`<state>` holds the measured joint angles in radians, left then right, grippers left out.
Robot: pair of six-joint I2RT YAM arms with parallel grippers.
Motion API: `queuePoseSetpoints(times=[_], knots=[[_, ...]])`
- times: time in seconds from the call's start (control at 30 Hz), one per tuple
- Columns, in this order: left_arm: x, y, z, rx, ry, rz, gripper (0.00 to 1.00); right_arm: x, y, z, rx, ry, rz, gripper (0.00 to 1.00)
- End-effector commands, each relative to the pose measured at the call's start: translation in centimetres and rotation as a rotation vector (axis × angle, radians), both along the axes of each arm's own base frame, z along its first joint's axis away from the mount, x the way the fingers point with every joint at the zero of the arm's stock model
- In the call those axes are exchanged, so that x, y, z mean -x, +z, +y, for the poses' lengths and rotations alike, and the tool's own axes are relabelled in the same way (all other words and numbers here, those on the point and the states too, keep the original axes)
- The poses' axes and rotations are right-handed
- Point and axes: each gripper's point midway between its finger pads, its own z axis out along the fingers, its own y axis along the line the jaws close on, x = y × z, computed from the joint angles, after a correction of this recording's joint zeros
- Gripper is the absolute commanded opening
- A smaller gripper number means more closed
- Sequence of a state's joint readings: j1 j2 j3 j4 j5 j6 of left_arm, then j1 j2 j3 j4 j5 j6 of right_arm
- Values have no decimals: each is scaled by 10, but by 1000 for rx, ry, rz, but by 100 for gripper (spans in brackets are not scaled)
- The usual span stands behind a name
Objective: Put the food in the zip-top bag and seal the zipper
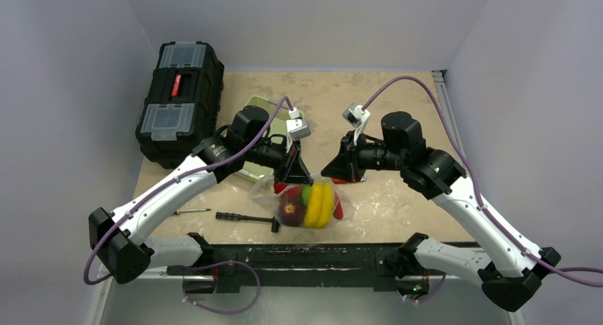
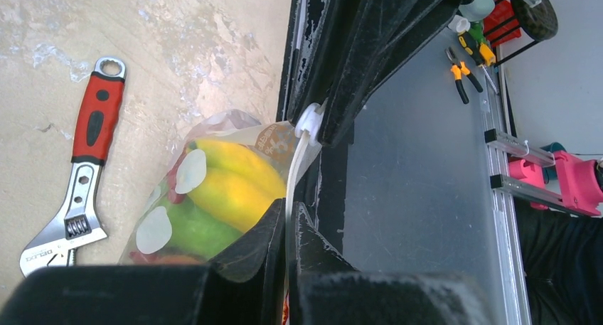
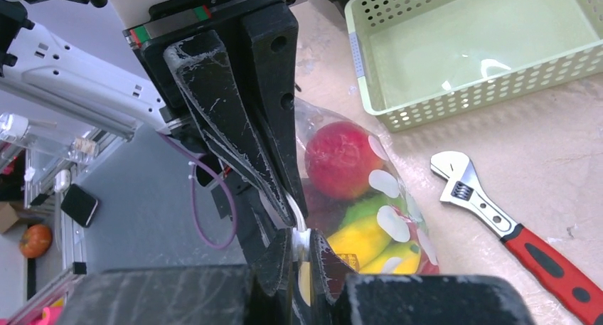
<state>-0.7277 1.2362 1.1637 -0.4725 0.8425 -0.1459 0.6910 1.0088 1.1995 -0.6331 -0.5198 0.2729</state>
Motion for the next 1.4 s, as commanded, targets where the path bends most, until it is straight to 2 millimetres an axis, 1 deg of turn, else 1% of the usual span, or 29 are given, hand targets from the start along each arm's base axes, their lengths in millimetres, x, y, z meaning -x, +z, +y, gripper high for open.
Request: queuePoseSetpoints(times=[0.0,0.07,0.1,0.17,0.2,0.27,0.3,0.33,0.37,0.4,0.5,0.6,0.7,0.77,0.9,1.07,1.37], knots=[[5,19,-2,57,-46,-29,0,-1,10,4,-48,29,-57,0],[5,19,-3,51,-47,-21,0,1,10,5,-63,44,-67,0],[5,19,-3,46,-47,-14,5,2,10,5,-67,47,-70,0],[4,18,-4,40,-45,-3,21,3,10,6,-74,54,-78,0],[4,18,-4,40,-44,0,27,4,9,6,-77,57,-81,0],[4,17,-5,43,-45,7,30,5,10,6,-85,63,-84,0],[5,18,-6,48,-50,7,30,6,11,6,-88,68,-86,0],[5,18,-6,49,-52,7,27,6,12,6,-91,70,-87,0],[5,19,-6,50,-53,5,20,6,13,6,-92,69,-92,0],[4,18,-6,47,-51,4,16,7,14,5,-94,67,-96,0],[1,15,-6,30,-39,5,11,8,17,4,-102,66,-105,0],[-1,15,-8,29,-35,7,0,8,17,4,-101,73,-111,0],[-1,19,-9,47,-38,6,0,11,14,4,-97,99,-126,0],[1,22,-10,61,-50,4,0,8,8,2,-67,100,-145,0],[6,28,-9,85,-69,-10,0,11,2,5,-38,170,-156,0],[10,30,-8,94,-91,-8,0,8,0,9,-35,187,-163,0],[16,30,-5,97,-117,-2,0,15,-2,21,-64,281,-127,0]])
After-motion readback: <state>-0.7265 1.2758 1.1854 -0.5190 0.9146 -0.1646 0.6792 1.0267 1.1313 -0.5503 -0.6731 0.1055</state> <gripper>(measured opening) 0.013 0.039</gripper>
